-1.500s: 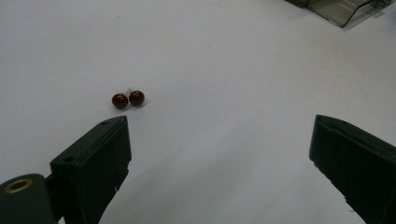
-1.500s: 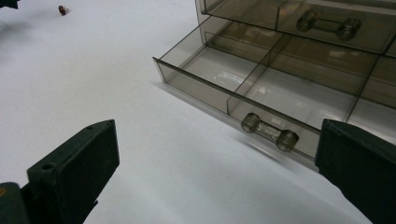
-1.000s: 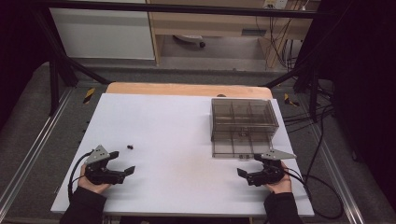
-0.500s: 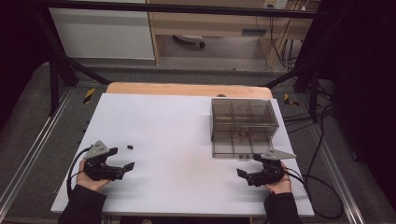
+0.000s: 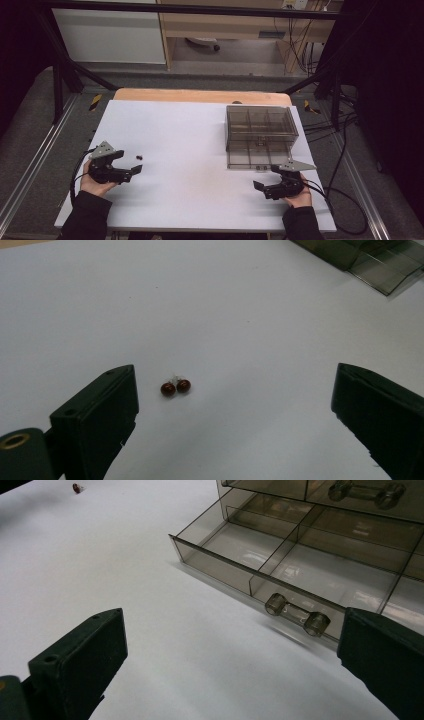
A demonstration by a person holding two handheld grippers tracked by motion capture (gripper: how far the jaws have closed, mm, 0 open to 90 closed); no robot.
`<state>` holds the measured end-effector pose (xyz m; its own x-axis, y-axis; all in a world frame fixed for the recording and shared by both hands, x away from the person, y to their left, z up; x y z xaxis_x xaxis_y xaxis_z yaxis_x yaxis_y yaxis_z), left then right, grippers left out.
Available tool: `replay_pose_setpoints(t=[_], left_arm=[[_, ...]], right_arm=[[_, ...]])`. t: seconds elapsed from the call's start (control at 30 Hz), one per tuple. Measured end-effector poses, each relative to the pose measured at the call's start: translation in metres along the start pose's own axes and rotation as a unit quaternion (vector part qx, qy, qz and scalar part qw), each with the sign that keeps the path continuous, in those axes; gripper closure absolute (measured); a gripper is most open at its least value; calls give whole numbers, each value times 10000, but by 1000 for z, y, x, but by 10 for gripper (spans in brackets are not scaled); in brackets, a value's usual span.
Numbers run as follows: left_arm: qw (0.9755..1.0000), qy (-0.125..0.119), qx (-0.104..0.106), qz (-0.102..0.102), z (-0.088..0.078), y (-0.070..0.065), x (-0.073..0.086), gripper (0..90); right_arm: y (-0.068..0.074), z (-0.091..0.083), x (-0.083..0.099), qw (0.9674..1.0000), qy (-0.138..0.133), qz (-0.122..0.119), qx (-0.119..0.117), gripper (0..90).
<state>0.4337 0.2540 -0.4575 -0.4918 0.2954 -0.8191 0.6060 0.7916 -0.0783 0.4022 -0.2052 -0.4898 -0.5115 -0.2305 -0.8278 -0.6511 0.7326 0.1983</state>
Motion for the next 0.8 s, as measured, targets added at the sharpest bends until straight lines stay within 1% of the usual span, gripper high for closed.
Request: replay_pose_setpoints(t=[0.1,0.23,0.33,0.47,0.57,0.67,0.73,0.8], left_arm=[[10000,25,-72,-42,3,5,-1,47],[9998,21,-136,-158,7,12,-4,51],[9995,70,-243,-204,12,18,-4,54],[9991,77,-324,-258,18,23,-7,69],[9985,141,-463,-241,22,28,-9,87],[9980,132,-539,-310,26,33,-10,110],[9974,150,-635,-317,29,37,-8,135],[9968,227,-695,-325,32,41,-5,159]], right_arm=[[0,0,0,10000,3,-17,-3,4],[0,1,0,10000,12,-4,-6,4],[0,1,0,10000,8,-3,-8,4],[0,0,0,10000,3,-16,-3,4],[0,0,0,10000,10,-3,-9,4],[0,0,0,10000,12,2,-7,4],[0,0,0,10000,10,4,-15,4],[0,0,0,10000,17,12,-17,4]])
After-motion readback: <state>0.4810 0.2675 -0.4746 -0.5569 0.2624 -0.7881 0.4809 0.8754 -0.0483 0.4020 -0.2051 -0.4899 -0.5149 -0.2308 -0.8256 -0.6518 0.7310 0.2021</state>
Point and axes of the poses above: each handheld gripper's, and its own axes: z roughly forward along the jaws, x roughly out of its underside, y roughly to its left, the point moved 8 cm from there along z, roughly forward along the jaws, and after that the axes turned 1 degree about -x, right-handed, at the moved point
